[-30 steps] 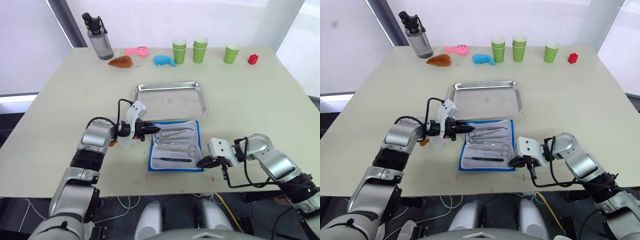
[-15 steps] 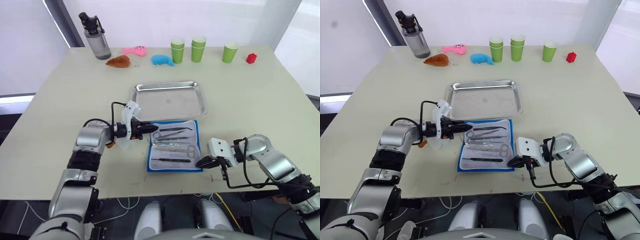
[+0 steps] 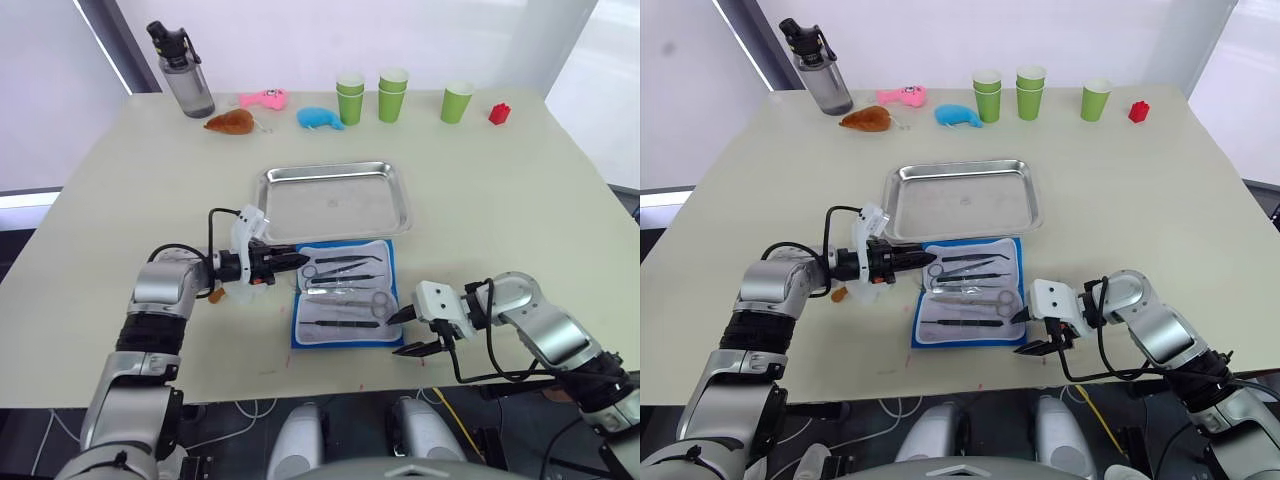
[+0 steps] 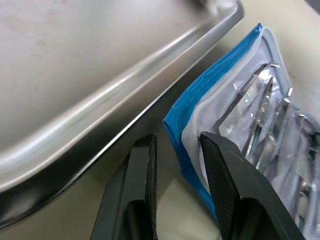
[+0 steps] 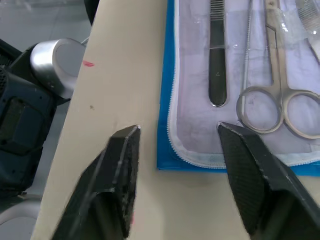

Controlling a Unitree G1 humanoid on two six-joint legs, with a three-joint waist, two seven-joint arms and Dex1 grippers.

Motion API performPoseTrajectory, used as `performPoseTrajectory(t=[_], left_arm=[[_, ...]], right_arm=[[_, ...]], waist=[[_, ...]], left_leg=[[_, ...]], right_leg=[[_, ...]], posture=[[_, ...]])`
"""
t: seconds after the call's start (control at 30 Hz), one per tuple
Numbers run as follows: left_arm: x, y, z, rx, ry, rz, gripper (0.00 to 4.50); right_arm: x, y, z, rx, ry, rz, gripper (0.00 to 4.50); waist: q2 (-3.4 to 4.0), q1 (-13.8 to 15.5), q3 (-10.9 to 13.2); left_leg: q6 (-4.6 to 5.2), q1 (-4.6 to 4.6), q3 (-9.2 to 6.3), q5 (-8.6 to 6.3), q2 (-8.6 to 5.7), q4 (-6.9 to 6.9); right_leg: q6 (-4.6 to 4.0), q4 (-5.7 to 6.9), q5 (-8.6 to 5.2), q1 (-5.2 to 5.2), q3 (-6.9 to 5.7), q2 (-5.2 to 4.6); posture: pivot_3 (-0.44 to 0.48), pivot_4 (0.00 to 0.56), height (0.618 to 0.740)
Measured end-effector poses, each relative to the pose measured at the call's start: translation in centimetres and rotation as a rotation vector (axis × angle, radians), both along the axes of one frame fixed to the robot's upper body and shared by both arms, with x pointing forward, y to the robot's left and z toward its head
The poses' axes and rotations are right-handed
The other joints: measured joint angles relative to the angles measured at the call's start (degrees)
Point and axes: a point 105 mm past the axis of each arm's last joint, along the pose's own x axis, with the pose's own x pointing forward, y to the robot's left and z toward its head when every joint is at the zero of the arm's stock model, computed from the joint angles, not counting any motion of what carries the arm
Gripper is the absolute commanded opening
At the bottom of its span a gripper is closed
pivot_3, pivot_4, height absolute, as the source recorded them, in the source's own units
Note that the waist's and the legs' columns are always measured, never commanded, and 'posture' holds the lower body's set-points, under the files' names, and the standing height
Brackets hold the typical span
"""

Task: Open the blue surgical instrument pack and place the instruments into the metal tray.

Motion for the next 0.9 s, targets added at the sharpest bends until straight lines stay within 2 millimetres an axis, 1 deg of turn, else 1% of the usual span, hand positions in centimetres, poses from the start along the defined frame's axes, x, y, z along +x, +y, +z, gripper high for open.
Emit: performPoseTrajectory(t=[0.17, 0.27, 0.33, 0.43, 0.47, 0.53, 0.57, 0.63, 0.67, 0.77, 0.9], left_arm=[[-0.6, 0.5, 0.6, -0.01, -0.025, -0.023, 1.48], [-1.2, 1.4, 1.4, -0.025, -0.058, -0.044, 1.48], [-1.3, 1.7, 1.8, -0.027, -0.076, -0.046, 1.48], [-1.6, 2.3, 2.9, -0.028, -0.118, -0.07, 1.48], [-1.6, 2.5, 3.1, -0.019, -0.132, -0.078, 1.48], [-1.8, 2.6, 3.3, -0.011, -0.151, -0.093, 1.48], [-1.8, 2.7, 3.6, -0.006, -0.172, -0.111, 1.48], [-2.4, 2.5, 4.3, -0.002, -0.219, -0.171, 1.48], [-2.6, 2.4, 4.5, -0.006, -0.228, -0.191, 1.48], [-3.8, 1.7, 5.6, -0.01, -0.294, -0.302, 1.48], [-4.3, 1.7, 6.6, 0.007, -0.338, -0.366, 1.48]], right_arm=[[-0.2, 0.0, 0.0, 0.008, 0.004, -0.003, 2.44], [-0.3, 0.0, 0.3, 0.025, 0.025, -0.015, 2.44], [-0.2, -0.1, 0.4, 0.033, 0.04, -0.027, 2.44], [0.2, -0.5, 0.9, 0.06, 0.067, -0.072, 2.44], [0.3, -0.6, 1.2, 0.076, 0.075, -0.086, 2.44], [0.5, -0.9, 1.7, 0.093, 0.082, -0.112, 2.44], [0.7, -1.0, 2.2, 0.114, 0.081, -0.124, 2.44], [1.0, -1.2, 3.4, 0.161, 0.068, -0.147, 2.44], [1.0, -1.2, 3.7, 0.17, 0.065, -0.151, 2.44], [1.2, -1.3, 5.3, 0.228, 0.035, -0.167, 2.44], [0.8, -1.5, 5.8, 0.265, 0.048, -0.171, 2.44]], waist=[[-0.11, -0.02, 0.07], [-0.16, 0.0, 0.19], [-0.16, 0.14, 0.25], [-0.16, 0.43, 0.29], [-0.16, 0.56, 0.29], [-0.16, 0.75, 0.31], [-0.16, 0.96, 0.31], [-0.16, 1.41, 0.31], [-0.15, 1.54, 0.32], [-0.14, 1.79, 0.33], [-0.14, 1.84, 0.35]], left_leg=[[0.0, -0.03, 0.0, 0.0, 0.01, -0.11], [0.0, -0.11, -0.02, 0.0, 0.04, -0.18], [0.0, -0.17, -0.06, 0.0, 0.04, -0.19], [-0.02, -0.84, -0.07, 0.01, -0.02, -0.1], [-0.06, -1.17, -0.07, 0.04, -0.04, -0.05], [-0.08, -1.33, -0.08, 0.05, -0.08, -0.05], [-0.09, -1.46, -0.08, 0.06, -0.08, -0.05], [-0.23, -2.02, -0.09, 0.14, -0.1, -0.04], [-0.32, -2.15, -0.08, 0.19, -0.1, -0.04], [-0.33, -2.2, -0.08, 0.19, -0.1, -0.1], [-0.11, -2.19, -0.06, 0.07, -0.15, -0.05]], right_leg=[[-0.01, -0.14, 0.01, -0.01, -0.01, -0.02], [-0.01, -0.26, 0.01, -0.05, -0.04, -0.06], [-0.01, -0.29, 0.01, -0.08, -0.1, -0.14], [0.03, -0.24, 0.03, -0.68, -0.15, -0.33], [0.04, -0.22, 0.05, -1.0, -0.19, -0.38], [0.05, -0.22, 0.05, -1.15, -0.26, -0.46], [0.05, -0.24, 0.05, -1.26, -0.3, -0.49], [0.05, -0.25, 0.05, -1.73, -0.34, -0.48], [0.05, -0.26, 0.05, -1.86, -0.34, -0.49], [0.05, -0.36, 0.04, -1.88, -0.39, -0.5], [0.06, -0.33, 0.04, -1.84, -0.4, -0.49]], posture=[[0.0, 0.15, 0.734], [0.0, 0.15, 0.734], [0.0, 0.15, 0.734], [0.0, 0.15, 0.734], [0.0, 0.15, 0.734], [0.0, 0.15, 0.734], [0.0, 0.15, 0.734], [0.0, 0.15, 0.734], [0.0, 0.15, 0.734], [0.0, 0.15, 0.734], [0.0, 0.15, 0.734]])
